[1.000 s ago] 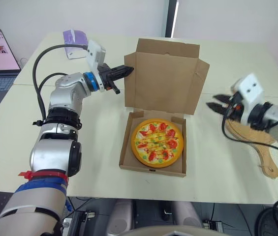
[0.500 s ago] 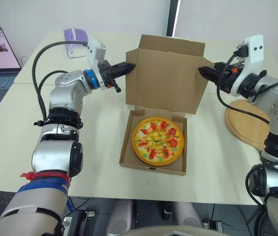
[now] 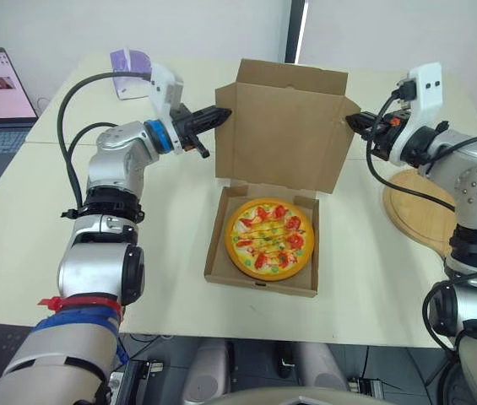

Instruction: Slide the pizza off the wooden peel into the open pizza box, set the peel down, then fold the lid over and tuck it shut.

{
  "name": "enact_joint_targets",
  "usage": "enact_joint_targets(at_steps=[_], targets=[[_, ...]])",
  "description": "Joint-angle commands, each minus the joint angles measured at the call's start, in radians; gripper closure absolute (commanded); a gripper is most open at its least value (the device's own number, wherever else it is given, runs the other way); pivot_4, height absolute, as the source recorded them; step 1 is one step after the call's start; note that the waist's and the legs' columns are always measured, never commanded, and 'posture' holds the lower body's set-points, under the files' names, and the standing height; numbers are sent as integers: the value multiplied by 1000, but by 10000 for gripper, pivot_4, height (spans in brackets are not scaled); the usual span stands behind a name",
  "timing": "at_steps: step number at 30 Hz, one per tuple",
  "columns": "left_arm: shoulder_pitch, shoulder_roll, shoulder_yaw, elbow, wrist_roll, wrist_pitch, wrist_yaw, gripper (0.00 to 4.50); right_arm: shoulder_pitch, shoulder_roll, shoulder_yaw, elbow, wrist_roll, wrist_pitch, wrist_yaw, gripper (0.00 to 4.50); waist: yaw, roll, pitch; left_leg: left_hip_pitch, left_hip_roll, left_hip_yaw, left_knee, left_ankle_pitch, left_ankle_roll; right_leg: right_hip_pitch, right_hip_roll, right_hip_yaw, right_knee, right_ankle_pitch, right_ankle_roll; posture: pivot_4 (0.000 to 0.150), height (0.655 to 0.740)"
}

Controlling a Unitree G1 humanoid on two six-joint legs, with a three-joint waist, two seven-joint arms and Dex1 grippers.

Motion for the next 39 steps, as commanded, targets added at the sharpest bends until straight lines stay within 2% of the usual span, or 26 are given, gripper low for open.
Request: enact_joint_targets(at_steps=[1,8,10,14,18,24,30,39], targets=[[-86,-24,12,45,27,-76,43,45000,-67,-36,9,56,-42,-95,7,44629,0,0,0,0,0,0,0,0,0,0,0,0,0,0,0,1500,7218],[-179,-67,22,188,77,-176,117,45000,-162,-60,38,229,-114,-242,22,44629,-2,0,0,-1,0,3,0,0,0,-3,0,0,1,0,0,1500,7218],[-179,-70,26,183,71,-168,109,45000,-162,-55,37,206,-110,-230,20,44629,-2,0,0,-2,0,4,0,0,0,-5,0,0,2,0,0,1500,7218],[-126,-65,25,103,61,-110,104,45000,-75,-34,36,33,-89,-165,-9,44629,-2,0,0,-5,0,4,-1,1,0,-9,0,1,4,0,0,1500,7218],[-37,-70,37,-54,37,-28,148,45000,7,9,25,-130,-108,-121,-107,44629,-3,0,0,-5,0,6,-1,1,0,-11,0,6,4,0,0,1500,7218],[124,-99,47,-415,-18,167,274,45000,94,79,50,-348,-158,-69,-256,44629,-1,0,0,-4,0,9,0,1,-1,-12,0,11,5,1,0,1500,7218],[198,-119,48,-666,-60,336,394,45000,114,115,67,-443,-167,-13,-309,44629,-2,0,0,-3,0,10,1,1,-1,-11,1,14,6,2,0,1500,7218],[258,-158,50,-905,-119,531,548,45000,118,183,34,-531,-136,115,-369,44629,-2,0,-1,-3,0,11,0,1,0,-11,2,15,6,2,0,1500,7218]])
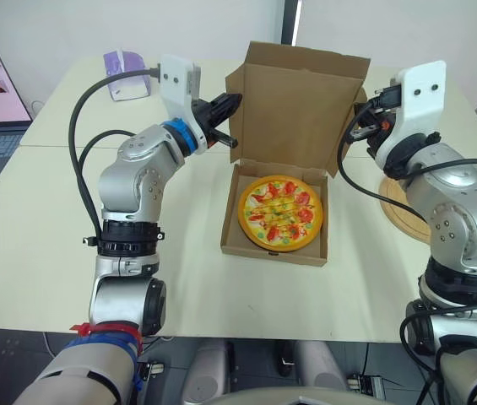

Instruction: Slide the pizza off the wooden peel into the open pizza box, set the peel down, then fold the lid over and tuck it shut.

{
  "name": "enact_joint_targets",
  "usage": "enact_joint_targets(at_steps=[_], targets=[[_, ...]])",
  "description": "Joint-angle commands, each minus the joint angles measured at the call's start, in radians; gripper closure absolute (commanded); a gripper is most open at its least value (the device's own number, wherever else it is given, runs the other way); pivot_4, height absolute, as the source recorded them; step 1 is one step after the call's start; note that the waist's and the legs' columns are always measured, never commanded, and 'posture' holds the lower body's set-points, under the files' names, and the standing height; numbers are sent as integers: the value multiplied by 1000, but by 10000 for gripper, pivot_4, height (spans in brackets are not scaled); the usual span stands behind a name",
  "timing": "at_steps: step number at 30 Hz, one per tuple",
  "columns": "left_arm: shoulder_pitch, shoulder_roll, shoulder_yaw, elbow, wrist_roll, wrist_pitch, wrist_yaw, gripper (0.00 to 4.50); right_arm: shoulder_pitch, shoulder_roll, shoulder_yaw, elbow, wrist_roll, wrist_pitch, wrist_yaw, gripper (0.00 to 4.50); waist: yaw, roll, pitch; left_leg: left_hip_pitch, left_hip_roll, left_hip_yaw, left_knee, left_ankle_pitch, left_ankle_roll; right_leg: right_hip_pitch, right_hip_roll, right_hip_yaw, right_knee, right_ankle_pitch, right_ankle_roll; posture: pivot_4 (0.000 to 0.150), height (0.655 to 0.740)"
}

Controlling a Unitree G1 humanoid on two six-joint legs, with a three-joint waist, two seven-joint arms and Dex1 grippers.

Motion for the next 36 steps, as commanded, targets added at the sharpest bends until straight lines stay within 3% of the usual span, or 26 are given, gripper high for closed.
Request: enact_joint_targets(at_steps=[1,12,22,36], targets=[[16,-29,1,-128,-31,26,56,45000,-2,23,-20,-66,9,18,-21,44629,0,0,0,0,0,0,0,0,0,0,0,0,0,0,0,1500,7218],[194,-124,-64,-308,50,-110,200,45000,19,60,-26,-90,14,51,-39,44629,0,0,-1,1,0,1,0,0,0,0,0,2,0,0,0,1500,7218],[283,-111,-67,-399,39,-135,192,45000,27,158,-55,-231,58,223,-65,44629,0,0,-1,1,0,1,0,0,0,0,1,2,0,1,0,1500,7218],[430,-103,-92,-471,-23,-147,124,45000,152,222,-56,-329,47,291,-76,44629,0,0,-3,4,0,1,0,-1,2,3,1,1,0,1,-1,1500,7218]])
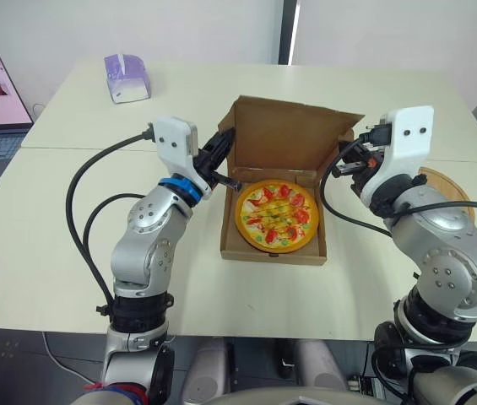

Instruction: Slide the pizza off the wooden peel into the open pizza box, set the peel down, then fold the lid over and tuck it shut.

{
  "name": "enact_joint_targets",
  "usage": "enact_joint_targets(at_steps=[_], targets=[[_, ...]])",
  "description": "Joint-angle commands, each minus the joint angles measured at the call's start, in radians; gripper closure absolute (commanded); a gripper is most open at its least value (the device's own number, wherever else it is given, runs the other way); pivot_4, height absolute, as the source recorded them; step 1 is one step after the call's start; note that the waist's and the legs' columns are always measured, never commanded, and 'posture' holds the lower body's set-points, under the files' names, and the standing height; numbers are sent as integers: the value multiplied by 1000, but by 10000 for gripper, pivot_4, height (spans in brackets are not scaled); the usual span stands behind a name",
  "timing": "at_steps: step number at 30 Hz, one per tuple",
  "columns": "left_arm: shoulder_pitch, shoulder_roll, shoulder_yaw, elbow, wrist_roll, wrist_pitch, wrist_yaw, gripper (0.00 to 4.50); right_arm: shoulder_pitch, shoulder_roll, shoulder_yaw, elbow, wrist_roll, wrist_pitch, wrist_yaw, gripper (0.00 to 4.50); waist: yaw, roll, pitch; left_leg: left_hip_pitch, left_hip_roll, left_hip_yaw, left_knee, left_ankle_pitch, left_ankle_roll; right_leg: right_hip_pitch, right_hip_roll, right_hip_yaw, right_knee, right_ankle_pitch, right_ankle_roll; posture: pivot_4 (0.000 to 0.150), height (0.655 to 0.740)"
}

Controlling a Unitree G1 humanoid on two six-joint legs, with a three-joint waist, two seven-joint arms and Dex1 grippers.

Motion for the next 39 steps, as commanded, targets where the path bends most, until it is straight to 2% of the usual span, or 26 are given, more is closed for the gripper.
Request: enact_joint_targets(at_steps=[1,5,12,20,28,39], targets=[[16,4,-21,-70,-64,10,-44,45000,17,8,-4,-45,12,22,6,44629,0,0,0,1,0,0,0,0,0,2,0,0,0,0,0,1500,7218],[45,23,-13,-110,-140,60,-75,45000,21,13,-26,-82,22,57,17,44629,0,0,0,14,0,-3,-2,-1,2,17,0,-2,-5,0,0,1500,7218],[64,71,-4,-107,-190,82,-112,45000,28,30,-44,-101,25,88,33,44629,0,0,0,15,1,-3,-2,-1,2,17,2,-3,-5,0,0,1500,7218],[51,2,-52,-76,-135,35,-64,45000,38,35,-40,-80,19,59,44,44629,0,0,0,15,1,-3,-2,-1,2,18,1,-3,-5,0,0,1500,7218],[66,-59,-98,-34,-48,-55,-18,45000,24,-49,-40,-27,5,-3,66,44629,2,0,0,15,0,-4,-2,-1,2,19,1,-3,-7,0,0,1500,7218],[103,-83,-118,17,-31,-136,-35,45000,5,-111,-58,27,24,-31,110,44629,5,0,0,15,0,-6,-2,-1,2,21,1,-5,-9,0,0,1500,7218]])
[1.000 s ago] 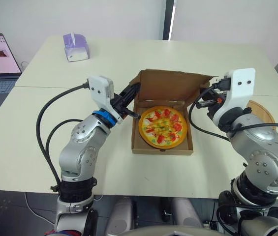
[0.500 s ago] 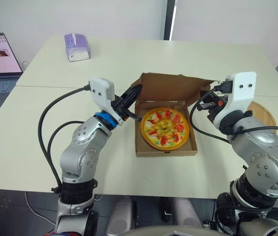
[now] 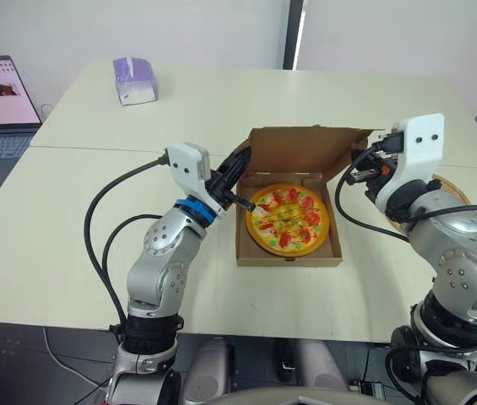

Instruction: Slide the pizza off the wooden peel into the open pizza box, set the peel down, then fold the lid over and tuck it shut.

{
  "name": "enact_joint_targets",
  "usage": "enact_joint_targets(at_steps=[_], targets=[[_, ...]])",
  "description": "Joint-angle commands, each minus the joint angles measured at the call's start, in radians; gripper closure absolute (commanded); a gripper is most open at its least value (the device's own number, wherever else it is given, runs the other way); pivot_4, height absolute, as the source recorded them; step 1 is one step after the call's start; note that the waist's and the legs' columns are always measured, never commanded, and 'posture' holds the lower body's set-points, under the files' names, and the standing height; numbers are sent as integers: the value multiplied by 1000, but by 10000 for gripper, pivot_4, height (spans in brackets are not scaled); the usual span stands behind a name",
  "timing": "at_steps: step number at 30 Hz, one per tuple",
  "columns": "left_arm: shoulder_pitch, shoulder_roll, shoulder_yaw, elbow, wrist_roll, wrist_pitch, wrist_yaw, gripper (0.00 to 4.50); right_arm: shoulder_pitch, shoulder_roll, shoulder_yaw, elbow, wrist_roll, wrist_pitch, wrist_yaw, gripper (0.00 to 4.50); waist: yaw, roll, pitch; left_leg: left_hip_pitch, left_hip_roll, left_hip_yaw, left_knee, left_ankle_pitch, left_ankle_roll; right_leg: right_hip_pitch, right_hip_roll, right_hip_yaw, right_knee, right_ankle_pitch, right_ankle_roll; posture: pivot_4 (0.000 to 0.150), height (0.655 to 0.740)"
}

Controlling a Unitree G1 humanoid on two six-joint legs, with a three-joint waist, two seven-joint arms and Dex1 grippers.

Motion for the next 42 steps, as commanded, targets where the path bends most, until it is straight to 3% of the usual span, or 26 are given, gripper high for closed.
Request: enact_joint_targets(at_steps=[1,10,16,31,42], targets=[[-7,-16,-36,23,2,-22,-19,45000,-27,-11,-3,-4,18,-25,18,44629,0,0,0,0,0,0,0,0,0,0,0,0,0,0,0,1500,7218],[-123,-44,-16,187,21,-104,-18,45000,-45,-45,-13,26,9,-55,25,44629,7,0,0,0,0,-2,0,0,0,2,0,-3,-2,0,0,1500,7218],[-183,-7,-7,223,-6,-79,-79,45000,-51,-74,-33,29,10,-53,28,44629,5,0,0,-1,1,-3,-2,0,0,2,0,-4,-6,0,0,1500,7218],[-142,-86,-92,154,74,-86,-18,45000,-56,-73,-41,34,24,-32,32,44629,9,0,0,-3,1,-6,-3,-1,2,4,-1,-8,-11,1,1,1500,7218],[-20,-51,-90,86,74,-93,-39,45000,-5,-30,-38,-39,30,14,19,44629,10,0,0,-2,1,-7,-3,-1,2,5,-1,-9,-12,1,1,1500,7218]])
